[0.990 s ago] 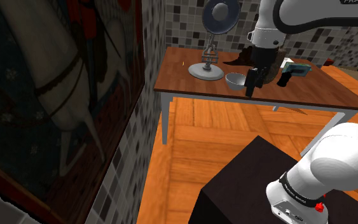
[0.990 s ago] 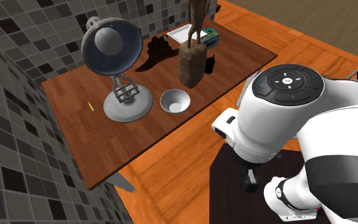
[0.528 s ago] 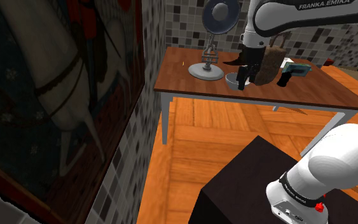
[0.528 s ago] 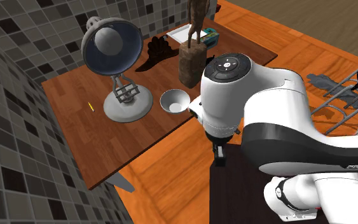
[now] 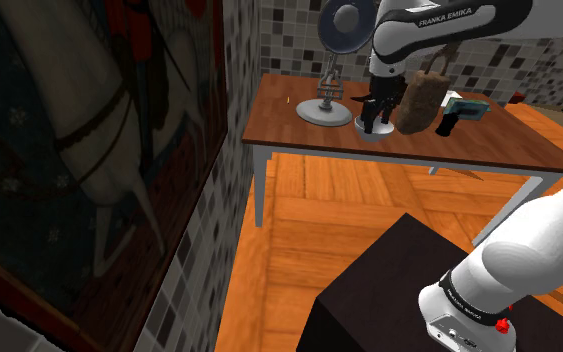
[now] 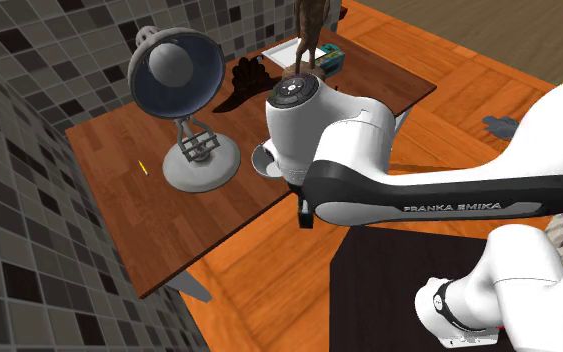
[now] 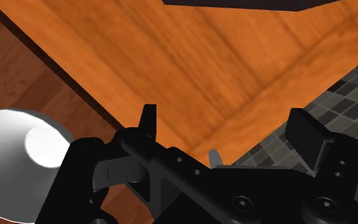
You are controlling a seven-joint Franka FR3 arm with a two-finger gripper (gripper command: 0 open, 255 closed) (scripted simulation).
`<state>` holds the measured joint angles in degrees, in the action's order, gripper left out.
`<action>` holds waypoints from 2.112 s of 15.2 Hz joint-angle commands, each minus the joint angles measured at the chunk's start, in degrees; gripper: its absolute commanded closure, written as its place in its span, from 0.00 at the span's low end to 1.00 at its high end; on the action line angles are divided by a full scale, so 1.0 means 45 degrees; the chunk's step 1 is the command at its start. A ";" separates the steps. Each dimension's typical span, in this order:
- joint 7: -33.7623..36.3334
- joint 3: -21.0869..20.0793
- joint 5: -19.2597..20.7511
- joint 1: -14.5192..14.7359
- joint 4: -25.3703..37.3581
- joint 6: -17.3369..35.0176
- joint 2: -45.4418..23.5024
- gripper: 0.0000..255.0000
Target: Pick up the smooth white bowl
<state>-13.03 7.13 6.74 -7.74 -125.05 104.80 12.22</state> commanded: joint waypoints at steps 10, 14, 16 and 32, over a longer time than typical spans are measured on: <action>-0.1043 0.0945 -0.0085 -0.0911 0.4361 0.0745 -0.4936 0.00; -0.1401 0.1151 -0.0299 -0.1318 0.6301 0.0618 -0.6694 0.00; -0.1373 0.1142 -0.0307 -0.1328 0.6086 0.0925 -0.6790 0.00; -0.1299 0.1128 -0.0328 -0.1350 0.5454 0.1816 -0.7055 1.00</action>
<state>-18.86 12.17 5.25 -13.78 -100.47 112.96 -19.49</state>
